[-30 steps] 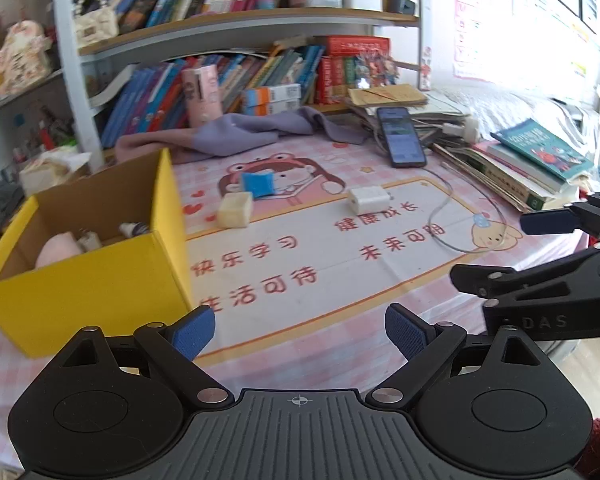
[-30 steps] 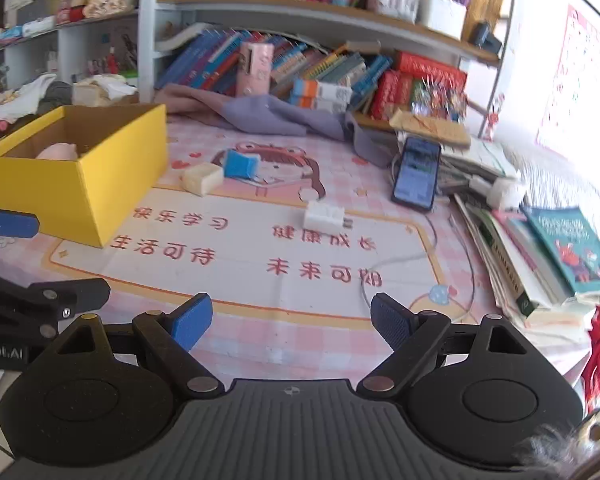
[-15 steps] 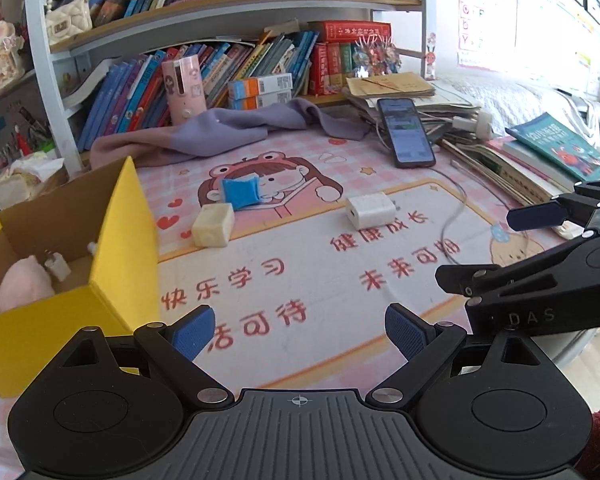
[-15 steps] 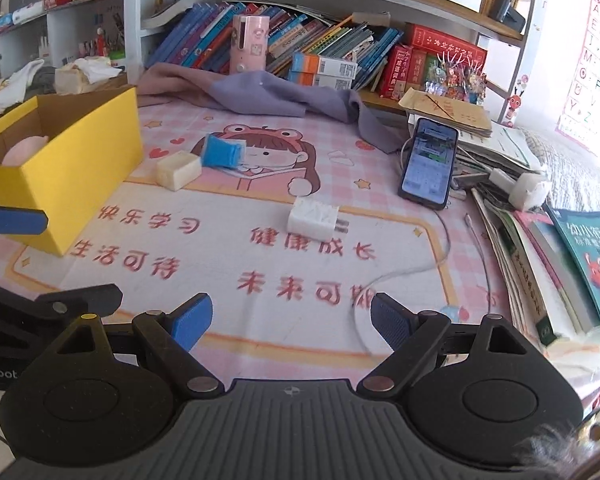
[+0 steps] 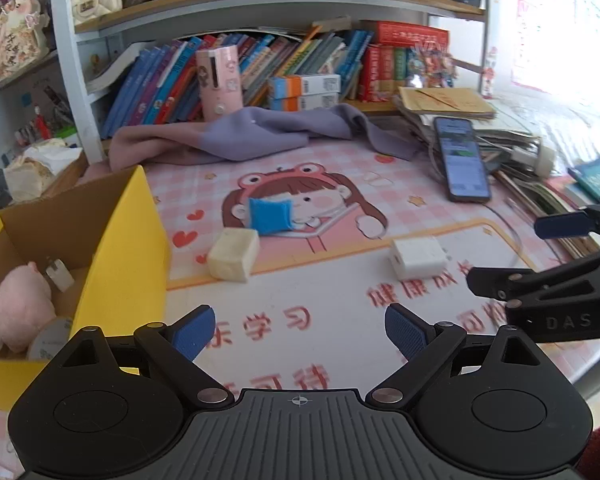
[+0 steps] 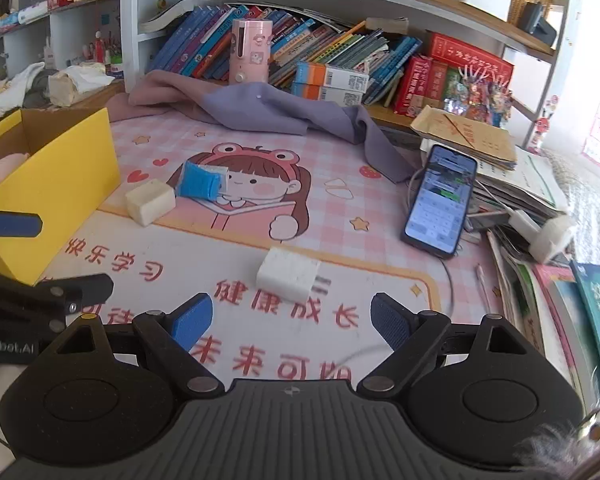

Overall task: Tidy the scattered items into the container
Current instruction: 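Move the left tool to the cream block while the right tool approaches the white charger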

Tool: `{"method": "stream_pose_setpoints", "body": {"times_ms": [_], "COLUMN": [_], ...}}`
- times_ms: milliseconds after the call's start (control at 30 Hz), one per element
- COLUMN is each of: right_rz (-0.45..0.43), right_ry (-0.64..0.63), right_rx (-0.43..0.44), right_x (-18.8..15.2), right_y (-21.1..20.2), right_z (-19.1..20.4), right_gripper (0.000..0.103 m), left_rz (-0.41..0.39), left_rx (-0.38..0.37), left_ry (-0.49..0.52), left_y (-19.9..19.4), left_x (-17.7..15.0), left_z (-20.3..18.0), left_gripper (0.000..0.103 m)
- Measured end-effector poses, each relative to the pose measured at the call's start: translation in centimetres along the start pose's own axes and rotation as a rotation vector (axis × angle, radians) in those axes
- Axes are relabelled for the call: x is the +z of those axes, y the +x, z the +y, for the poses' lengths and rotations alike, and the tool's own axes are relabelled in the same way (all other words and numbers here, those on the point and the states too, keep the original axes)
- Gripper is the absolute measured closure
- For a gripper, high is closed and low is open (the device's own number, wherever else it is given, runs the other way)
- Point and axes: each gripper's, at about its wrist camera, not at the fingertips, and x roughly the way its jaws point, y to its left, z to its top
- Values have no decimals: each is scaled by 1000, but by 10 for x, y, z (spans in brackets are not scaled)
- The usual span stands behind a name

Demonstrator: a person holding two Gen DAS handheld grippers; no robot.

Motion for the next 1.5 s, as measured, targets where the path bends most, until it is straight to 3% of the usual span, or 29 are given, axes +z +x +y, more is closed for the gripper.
{"method": "stream_pose_setpoints", "body": {"times_ms": [600,1167,1367,1500], "right_rz": [78,178,205,213], "right_ry": [0,-30,-23,-33], "right_rx": [157,185,196,202], "right_x": [26,24,23,24], "right_y": [78,127,138,142], "right_z": [-33,-35,-37,-36], "right_gripper": [18,19,19,20], "left_rz": [72,187,234,248], "left_rx": [159,227,222,211], "left_ry": [-23,-63,-97,-121], "left_y": [64,144,162,167], "left_x": [45,60,59,58], "left_z": [2,24,35,41], "left_gripper": [11,15,24,36]}}
